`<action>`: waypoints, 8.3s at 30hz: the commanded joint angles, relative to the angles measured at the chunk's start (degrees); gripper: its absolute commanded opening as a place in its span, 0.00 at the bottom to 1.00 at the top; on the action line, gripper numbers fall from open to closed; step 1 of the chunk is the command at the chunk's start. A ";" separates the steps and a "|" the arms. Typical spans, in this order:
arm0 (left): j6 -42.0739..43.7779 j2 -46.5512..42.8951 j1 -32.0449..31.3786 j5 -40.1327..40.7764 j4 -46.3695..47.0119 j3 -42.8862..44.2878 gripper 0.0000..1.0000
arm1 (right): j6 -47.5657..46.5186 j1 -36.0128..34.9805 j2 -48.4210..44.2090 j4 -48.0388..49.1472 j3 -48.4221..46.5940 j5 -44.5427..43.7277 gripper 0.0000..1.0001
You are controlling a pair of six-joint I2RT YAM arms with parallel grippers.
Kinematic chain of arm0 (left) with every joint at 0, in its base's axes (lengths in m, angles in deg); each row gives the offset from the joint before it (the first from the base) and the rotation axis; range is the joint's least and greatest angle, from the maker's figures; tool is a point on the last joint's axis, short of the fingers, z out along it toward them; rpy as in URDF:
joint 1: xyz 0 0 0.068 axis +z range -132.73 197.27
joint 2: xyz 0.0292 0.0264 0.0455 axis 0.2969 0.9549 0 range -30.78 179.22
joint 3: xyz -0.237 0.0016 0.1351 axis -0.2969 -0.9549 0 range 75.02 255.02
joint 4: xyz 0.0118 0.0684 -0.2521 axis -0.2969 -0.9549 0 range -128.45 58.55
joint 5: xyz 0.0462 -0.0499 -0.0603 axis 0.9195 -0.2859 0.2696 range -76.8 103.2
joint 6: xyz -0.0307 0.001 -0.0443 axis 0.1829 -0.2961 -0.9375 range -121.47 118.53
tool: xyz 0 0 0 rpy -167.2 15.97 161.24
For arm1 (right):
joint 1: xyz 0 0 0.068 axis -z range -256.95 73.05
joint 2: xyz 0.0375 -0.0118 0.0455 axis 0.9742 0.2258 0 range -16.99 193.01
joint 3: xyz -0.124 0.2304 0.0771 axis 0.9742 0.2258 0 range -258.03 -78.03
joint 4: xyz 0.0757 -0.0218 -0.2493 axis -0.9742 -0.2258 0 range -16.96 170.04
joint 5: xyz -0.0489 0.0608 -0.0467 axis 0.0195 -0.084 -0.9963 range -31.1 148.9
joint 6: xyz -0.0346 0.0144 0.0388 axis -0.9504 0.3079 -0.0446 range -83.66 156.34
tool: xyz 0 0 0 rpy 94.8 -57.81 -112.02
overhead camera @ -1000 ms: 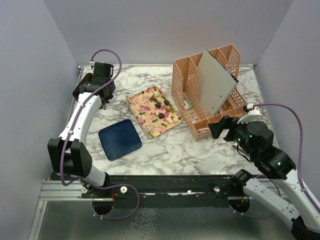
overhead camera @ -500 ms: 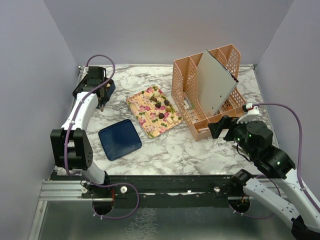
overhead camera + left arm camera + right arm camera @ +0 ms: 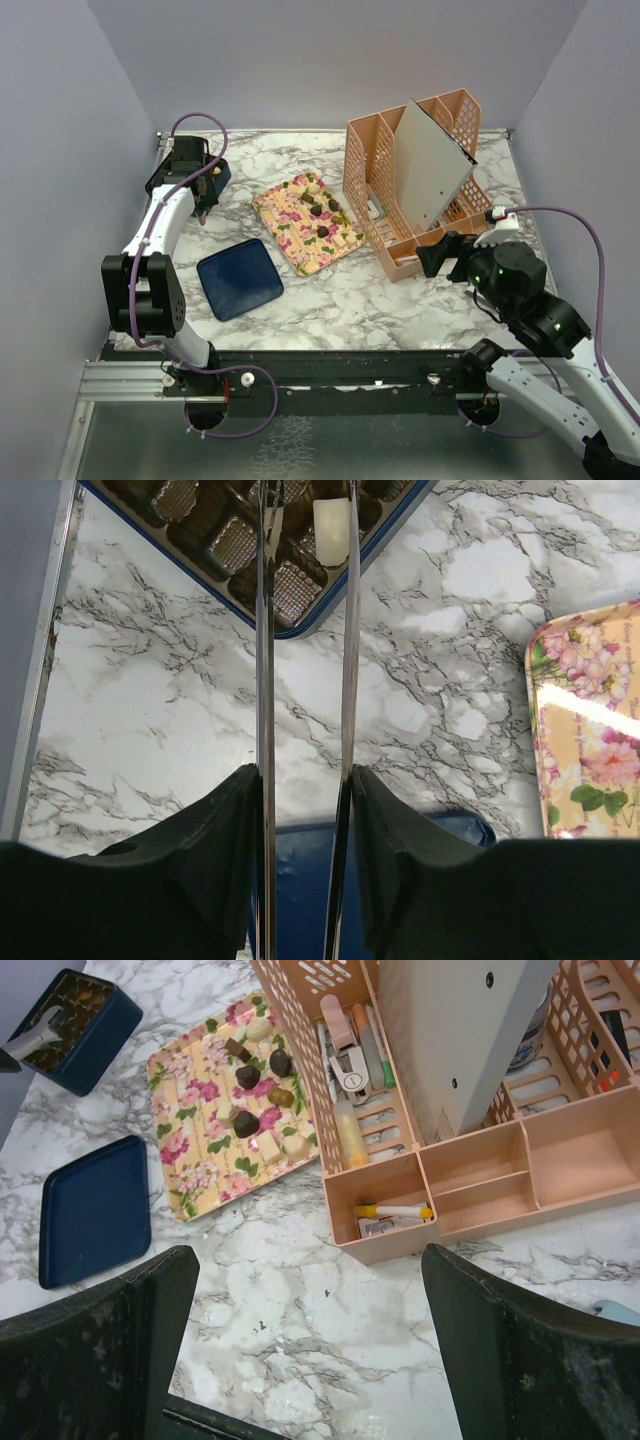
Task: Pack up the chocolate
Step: Place the fake chocolate in the packing box, then pick up the fake chocolate from the plate, then place the fake chocolate in the packing box, then pick up the fake chocolate from the plate.
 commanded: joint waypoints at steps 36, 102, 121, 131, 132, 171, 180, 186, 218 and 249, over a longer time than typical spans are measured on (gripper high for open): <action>-4.61 -10.84 -34.74 -2.37 -3.73 -5.94 0.42 | 0.41 -0.12 -0.49 -0.08 -0.76 -0.26 0.98; -3.53 -2.79 -38.70 12.86 -10.34 1.30 0.30 | 1.11 -0.12 -2.57 -0.49 1.20 -0.35 0.99; 0.41 -3.32 -8.27 7.73 -5.96 5.80 0.29 | 0.58 -0.11 -2.88 0.59 2.37 1.07 0.99; 0.75 2.12 -4.35 8.28 -2.97 7.54 0.29 | 0.23 -0.11 -3.08 0.66 2.68 0.54 0.99; 0.88 2.85 -4.05 8.37 -2.57 7.51 0.29 | 0.15 -0.12 -2.91 0.68 2.72 0.59 0.99; 1.26 -1.77 -1.30 4.13 -2.30 4.05 0.39 | 0.54 -0.11 -4.32 -0.50 2.12 -0.51 0.99; 3.03 -5.56 -5.25 -3.43 -2.46 2.37 0.39 | 0.71 -0.11 -3.65 0.21 2.60 -0.16 0.99; 6.40 -7.81 -14.29 -0.08 -0.97 0.39 0.39 | 0.49 -0.11 -2.93 0.40 2.78 -0.11 0.99; 11.20 1.33 -31.59 -1.76 7.04 -1.49 0.45 | -0.12 -0.11 -4.41 0.73 2.92 -0.99 0.99; 10.80 5.85 -31.80 0.22 7.47 -2.06 0.44 | -0.38 -0.11 -4.77 1.01 3.18 -1.34 0.99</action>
